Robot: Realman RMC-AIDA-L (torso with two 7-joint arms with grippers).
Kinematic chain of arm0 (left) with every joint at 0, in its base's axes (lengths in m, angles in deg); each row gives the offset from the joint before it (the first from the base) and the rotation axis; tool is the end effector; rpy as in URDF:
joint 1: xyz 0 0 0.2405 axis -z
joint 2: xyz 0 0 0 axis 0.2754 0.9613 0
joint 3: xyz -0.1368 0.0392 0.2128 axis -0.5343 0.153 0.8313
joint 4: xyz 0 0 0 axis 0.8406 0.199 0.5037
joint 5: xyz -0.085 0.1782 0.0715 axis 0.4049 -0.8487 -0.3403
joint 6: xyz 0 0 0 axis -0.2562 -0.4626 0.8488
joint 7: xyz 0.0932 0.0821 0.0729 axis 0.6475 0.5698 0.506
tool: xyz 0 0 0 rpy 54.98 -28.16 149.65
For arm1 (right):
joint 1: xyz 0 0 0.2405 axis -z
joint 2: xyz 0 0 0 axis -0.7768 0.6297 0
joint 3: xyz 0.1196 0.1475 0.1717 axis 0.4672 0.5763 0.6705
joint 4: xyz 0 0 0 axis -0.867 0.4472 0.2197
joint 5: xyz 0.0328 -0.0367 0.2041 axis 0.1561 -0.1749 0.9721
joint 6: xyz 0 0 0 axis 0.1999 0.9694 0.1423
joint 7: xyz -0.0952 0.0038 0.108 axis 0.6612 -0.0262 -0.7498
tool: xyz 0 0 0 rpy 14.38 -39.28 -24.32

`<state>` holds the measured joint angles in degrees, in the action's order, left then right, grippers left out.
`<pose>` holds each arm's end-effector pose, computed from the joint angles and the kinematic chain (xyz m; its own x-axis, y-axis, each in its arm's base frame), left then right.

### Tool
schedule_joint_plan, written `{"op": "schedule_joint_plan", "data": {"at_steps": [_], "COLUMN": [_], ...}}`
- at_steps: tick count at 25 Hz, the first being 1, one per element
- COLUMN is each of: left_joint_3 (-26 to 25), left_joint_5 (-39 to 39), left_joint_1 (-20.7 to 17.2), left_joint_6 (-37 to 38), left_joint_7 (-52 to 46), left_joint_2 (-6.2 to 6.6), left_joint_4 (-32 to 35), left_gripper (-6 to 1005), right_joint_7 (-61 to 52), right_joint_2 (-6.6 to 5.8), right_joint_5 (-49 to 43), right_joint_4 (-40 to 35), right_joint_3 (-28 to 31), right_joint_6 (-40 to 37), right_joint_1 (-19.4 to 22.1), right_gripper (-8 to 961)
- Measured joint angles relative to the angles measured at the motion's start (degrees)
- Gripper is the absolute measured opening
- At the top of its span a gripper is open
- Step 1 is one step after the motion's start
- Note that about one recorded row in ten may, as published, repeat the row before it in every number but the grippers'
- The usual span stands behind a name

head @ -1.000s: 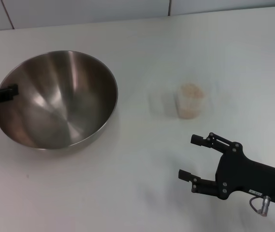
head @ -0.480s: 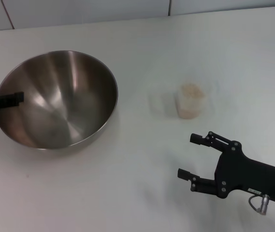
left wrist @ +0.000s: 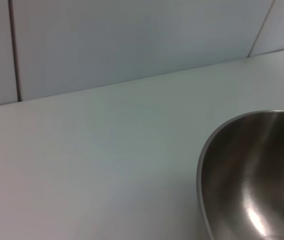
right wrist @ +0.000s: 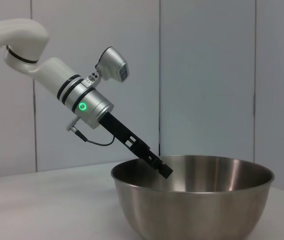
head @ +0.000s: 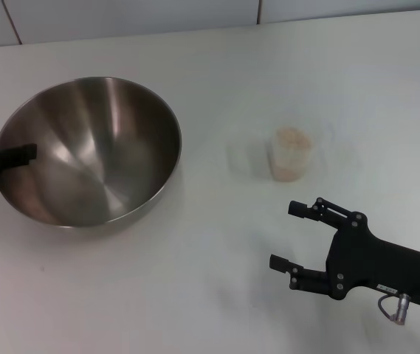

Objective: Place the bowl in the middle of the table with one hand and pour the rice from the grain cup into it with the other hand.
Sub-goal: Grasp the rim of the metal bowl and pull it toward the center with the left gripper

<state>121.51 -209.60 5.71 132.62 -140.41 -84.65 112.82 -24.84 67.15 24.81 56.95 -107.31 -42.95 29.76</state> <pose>-0.2960 0.3601 0.0450 0.6961 0.6294 0.3454 0.7074 -0.5192 -0.4796 0.3213 0.2059 -0.0525 0.7637 -0.0254 -0.6451 -0.3417 -0.8638 -0.3704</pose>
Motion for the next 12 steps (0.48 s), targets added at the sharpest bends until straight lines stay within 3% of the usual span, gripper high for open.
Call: {"op": "schedule_joint_plan", "data": {"at_steps": [6, 9, 12], "left_joint_3": [0.0, -0.2, -0.2], "left_joint_5": [-0.2, -1.4, -3.5], "left_joint_1": [0.9, 1.7, 2.6], "left_joint_6": [1.4, 2.4, 2.7], "left_joint_7": [0.0, -0.5, -1.8], "left_joint_2": [0.23, 0.23, 0.18], "left_joint_4": [-0.1, 0.1, -0.1], "left_gripper": [701, 473, 325], "right_joint_7": [0.0, 0.0, -0.1], "right_joint_2": [0.00, -0.02, -0.06], "right_joint_5": [0.0, 0.0, 0.0], "right_joint_4": [-0.1, -0.1, -0.1], "right_joint_3": [0.0, 0.0, 0.0], "right_joint_6": [0.0, 0.0, -0.1], "right_joint_1": [-0.1, -0.3, -0.4], "right_gripper": [832, 832, 832]}}
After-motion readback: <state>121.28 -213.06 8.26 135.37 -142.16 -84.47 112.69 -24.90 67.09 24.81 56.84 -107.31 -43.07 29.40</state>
